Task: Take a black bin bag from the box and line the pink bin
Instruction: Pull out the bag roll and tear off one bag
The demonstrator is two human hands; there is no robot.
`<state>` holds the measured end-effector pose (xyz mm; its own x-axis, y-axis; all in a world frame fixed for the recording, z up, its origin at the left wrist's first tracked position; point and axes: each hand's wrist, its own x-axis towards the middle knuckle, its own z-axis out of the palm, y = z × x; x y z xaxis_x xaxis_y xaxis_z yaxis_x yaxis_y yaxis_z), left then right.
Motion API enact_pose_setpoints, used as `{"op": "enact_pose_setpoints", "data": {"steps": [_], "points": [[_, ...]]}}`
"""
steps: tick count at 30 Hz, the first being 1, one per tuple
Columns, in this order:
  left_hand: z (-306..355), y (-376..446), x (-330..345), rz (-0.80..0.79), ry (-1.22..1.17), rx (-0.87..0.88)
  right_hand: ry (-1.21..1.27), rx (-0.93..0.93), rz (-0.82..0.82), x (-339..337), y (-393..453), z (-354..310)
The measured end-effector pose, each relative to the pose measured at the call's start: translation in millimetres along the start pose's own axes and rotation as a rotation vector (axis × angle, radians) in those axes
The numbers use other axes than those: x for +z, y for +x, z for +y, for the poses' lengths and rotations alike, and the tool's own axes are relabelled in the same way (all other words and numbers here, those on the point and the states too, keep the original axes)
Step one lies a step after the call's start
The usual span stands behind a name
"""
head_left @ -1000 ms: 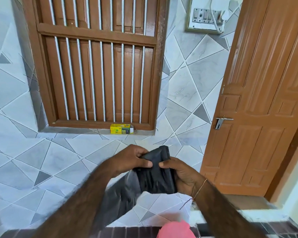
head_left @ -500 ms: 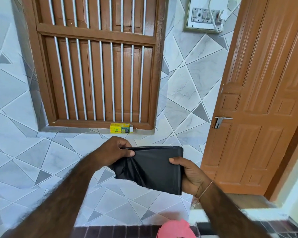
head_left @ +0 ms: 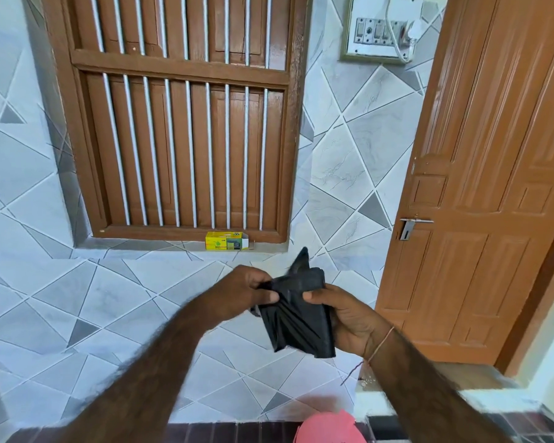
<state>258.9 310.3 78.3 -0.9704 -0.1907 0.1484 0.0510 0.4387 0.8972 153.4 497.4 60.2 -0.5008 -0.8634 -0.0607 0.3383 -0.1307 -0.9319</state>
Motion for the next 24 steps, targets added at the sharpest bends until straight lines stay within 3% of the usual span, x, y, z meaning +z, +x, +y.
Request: {"op": "enact_pose_setpoints", "data": {"steps": [8, 15, 21, 24], "points": [[14.3, -8.4, -23.4, 0.160, 0.187, -0.010, 0.062, 0.029, 0.078, -10.7, -4.2, 7.4], [-1.7, -9.1, -37.9, 0.142, 0.572, -0.079, 0.091, 0.022, 0.057, -11.1, -9.9, -1.7], [8.6, -4.2, 0.3, -0.069, -0.014, 0.004, 0.010, -0.011, -0.064, 4.3, -2.1, -4.5], [8.8, 3.1, 16.1, 0.019, -0.097, 0.078, 0.005, -0.030, -0.075, 5.2, -0.4, -6.0]]}}
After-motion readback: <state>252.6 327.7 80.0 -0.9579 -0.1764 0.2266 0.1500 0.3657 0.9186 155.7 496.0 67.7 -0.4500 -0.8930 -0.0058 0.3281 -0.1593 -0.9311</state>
